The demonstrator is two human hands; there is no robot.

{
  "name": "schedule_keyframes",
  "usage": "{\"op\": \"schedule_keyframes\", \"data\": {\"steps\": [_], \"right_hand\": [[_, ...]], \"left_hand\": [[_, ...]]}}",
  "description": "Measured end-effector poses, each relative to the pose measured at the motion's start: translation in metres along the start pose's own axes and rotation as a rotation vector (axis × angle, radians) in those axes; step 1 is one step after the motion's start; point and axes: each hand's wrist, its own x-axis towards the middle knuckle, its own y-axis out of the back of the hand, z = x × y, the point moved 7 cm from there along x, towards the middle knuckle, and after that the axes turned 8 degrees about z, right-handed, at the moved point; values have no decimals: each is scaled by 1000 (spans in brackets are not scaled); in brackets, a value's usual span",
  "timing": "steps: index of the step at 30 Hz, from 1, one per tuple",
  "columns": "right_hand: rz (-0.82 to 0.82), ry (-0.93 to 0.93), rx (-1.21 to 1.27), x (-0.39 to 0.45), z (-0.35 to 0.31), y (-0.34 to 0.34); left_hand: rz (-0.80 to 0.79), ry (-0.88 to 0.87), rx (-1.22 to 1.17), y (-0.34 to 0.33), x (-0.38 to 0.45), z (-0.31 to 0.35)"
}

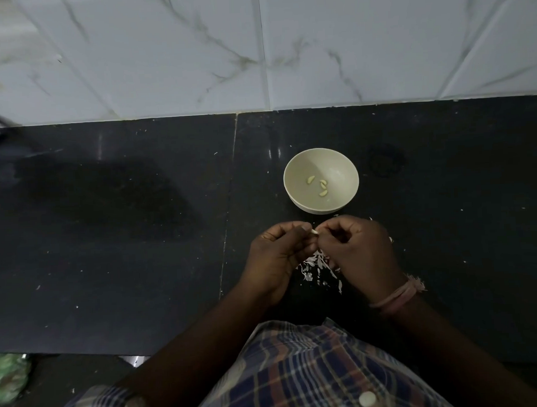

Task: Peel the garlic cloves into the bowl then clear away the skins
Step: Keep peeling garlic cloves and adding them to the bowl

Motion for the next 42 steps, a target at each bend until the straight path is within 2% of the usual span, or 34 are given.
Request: {"op": "schedule_keyframes", "data": {"steps": [19, 28, 35, 42], "right_hand": [[103, -130, 180, -2, 11, 2], [180, -47, 57, -3, 18, 4], [245, 173, -185, -7, 6, 11], [141, 212, -175, -9, 8, 1]], "left_hand": [[-78, 19, -48, -8, -5, -1], [-79, 86, -143, -6, -6, -4], [-98, 118, -231, -7, -8, -7], [-95, 79, -234, -6, -6, -6]]}}
